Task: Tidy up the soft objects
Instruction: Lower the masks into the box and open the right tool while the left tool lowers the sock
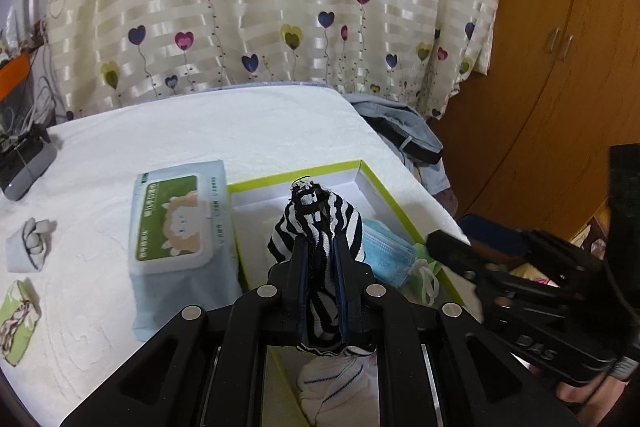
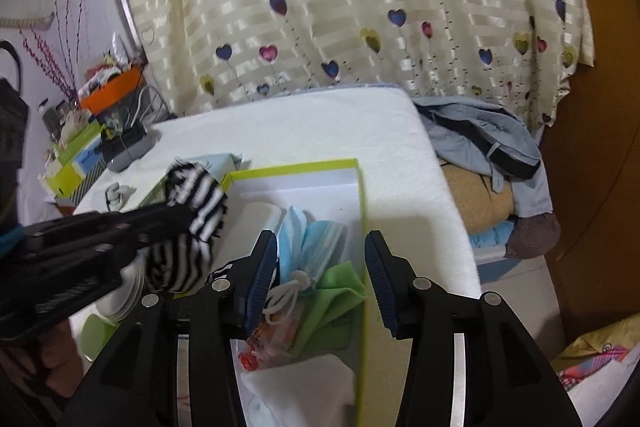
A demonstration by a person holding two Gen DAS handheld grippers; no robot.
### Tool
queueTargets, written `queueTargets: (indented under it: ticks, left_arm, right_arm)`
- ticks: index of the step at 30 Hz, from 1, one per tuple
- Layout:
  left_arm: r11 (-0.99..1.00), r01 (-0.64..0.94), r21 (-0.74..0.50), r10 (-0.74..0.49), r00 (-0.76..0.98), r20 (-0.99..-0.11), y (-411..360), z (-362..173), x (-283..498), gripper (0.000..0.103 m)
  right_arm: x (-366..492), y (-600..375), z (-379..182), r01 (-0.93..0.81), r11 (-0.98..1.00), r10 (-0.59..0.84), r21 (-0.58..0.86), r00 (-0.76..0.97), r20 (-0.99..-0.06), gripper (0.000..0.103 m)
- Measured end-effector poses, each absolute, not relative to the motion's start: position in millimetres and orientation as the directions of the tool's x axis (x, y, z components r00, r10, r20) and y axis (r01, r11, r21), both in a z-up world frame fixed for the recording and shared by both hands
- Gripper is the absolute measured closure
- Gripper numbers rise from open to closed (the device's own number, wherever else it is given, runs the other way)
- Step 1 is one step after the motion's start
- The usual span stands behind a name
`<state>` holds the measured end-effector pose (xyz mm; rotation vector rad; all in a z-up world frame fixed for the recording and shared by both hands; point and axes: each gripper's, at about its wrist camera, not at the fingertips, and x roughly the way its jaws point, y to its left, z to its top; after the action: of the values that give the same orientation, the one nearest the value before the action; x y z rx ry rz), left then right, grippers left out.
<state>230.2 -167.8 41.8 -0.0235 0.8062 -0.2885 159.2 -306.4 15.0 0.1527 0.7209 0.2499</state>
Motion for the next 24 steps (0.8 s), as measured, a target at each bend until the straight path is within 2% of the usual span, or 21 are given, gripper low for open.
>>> queueTargets:
  ticks: [6,10,24]
  left_arm:
    - [0.959,0.248,-0.136,-0.266,0.632,-0.728,-176.3,33.3,240.0,0.086]
    - [0.952,0.262,-0.158,-0.292,0.621,-0.727,-178.4,32.5,241.9,0.077]
    - [0.948,0.265,-0.176,-0.312,0.661,-0.682,-156.2,56.9,202.8,0.076]
  right_arm:
    - [156.7,-314.1,13.1,-0.161,0.954,0.287,0.251,0.726,-0.625,0.056]
    - [156.3,-315.9,12.2,-0.155,0.954,0.286,0.256,0.726,-0.625,0.056]
    - [125.0,-298.5,25.8,-0.189,0.949,0.307,0.253,0.741,-0.597,0.056]
